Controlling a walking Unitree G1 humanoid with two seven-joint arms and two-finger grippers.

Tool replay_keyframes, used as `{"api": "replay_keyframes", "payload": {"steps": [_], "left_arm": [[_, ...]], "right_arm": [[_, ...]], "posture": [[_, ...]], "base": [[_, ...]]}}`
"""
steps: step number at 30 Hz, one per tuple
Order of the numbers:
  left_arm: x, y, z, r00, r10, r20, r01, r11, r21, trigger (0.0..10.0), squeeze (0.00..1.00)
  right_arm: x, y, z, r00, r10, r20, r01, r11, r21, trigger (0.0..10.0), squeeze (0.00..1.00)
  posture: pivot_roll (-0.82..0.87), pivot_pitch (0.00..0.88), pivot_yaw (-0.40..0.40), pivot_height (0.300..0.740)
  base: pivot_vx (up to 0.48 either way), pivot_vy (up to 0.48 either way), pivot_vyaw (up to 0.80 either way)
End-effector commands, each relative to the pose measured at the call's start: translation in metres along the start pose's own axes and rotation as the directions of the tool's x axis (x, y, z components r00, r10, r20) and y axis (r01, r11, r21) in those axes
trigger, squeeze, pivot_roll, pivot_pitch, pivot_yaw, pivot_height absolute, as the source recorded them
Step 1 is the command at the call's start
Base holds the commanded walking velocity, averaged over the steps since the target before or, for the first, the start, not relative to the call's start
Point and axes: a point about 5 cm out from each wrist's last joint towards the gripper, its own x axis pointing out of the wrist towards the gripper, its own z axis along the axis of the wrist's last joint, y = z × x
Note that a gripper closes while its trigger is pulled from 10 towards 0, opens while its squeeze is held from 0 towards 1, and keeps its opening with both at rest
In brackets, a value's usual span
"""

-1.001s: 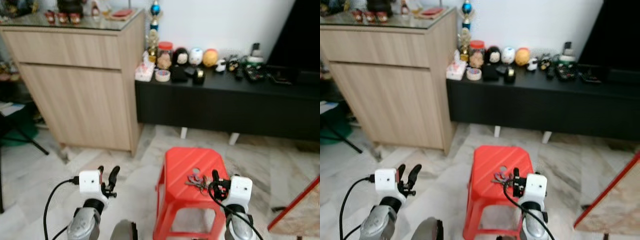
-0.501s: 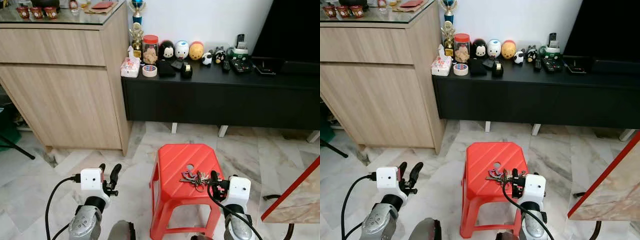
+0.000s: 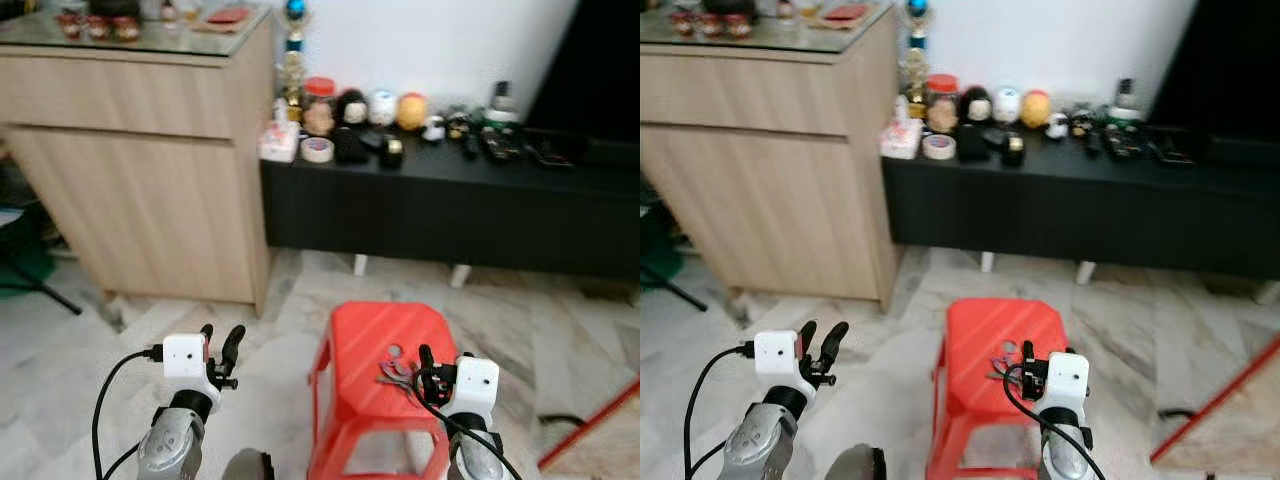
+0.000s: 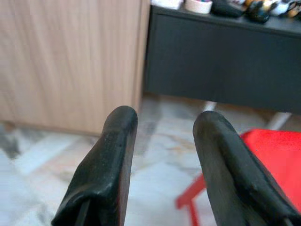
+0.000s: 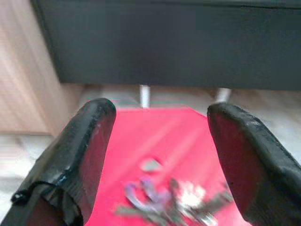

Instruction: Hang keys on a hook

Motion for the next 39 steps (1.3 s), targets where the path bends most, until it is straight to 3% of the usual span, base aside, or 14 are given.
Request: {"api": "replay_keyframes", "payload": {"steps": [1,7,23,29,32,37,39], "left_arm": [[0.005,-0.011,0.002,1.000,-0.031,0.007,0.031,0.999,-0.024,10.0,0.00],[0.005,-0.013,0.001,0.999,-0.040,0.006,0.040,0.999,-0.013,10.0,0.00],[0.004,-0.010,0.001,1.000,-0.027,0.002,0.027,1.000,-0.004,10.0,0.00],[0.003,-0.010,0.001,1.000,-0.025,0.002,0.025,1.000,-0.001,10.0,0.00],[0.002,-0.010,0.000,1.000,-0.025,-0.003,0.025,1.000,0.003,10.0,0.00],[0.004,-0.010,0.001,1.000,-0.025,-0.002,0.025,1.000,0.007,10.0,0.00],[0.005,-0.009,0.002,1.000,-0.026,0.000,0.026,1.000,0.010,10.0,0.00]], "right_arm": [[-0.003,-0.012,-0.004,0.999,-0.032,-0.012,0.031,0.999,-0.003,10.0,0.00],[-0.003,-0.013,-0.005,0.999,-0.040,-0.015,0.040,0.999,0.002,10.0,0.00],[-0.003,-0.021,-0.016,0.991,-0.097,-0.092,0.098,0.995,0.002,10.0,0.00],[0.000,-0.023,-0.016,0.989,-0.107,-0.102,0.109,0.994,0.024,10.0,0.00],[0.004,-0.025,-0.022,0.978,-0.115,-0.176,0.113,0.993,-0.022,10.0,0.00],[0.010,-0.031,-0.026,0.949,-0.162,-0.269,0.193,0.977,0.090,10.0,0.00],[0.013,-0.031,-0.032,0.917,-0.177,-0.357,0.252,0.952,0.175,10.0,0.00]], "posture": [[0.04,0.000,-0.059,0.647],[0.04,0.000,-0.060,0.647],[0.05,0.018,-0.060,0.647],[0.05,0.032,-0.059,0.622],[0.05,0.042,-0.055,0.622],[0.05,0.051,-0.047,0.622],[0.05,0.050,-0.046,0.622]], "base": [[0.315,0.000,0.00],[0.316,0.000,0.00],[0.000,0.000,0.00],[0.000,0.000,0.00],[0.000,0.000,0.00],[0.000,0.000,0.00],[0.000,0.000,0.00]]}}
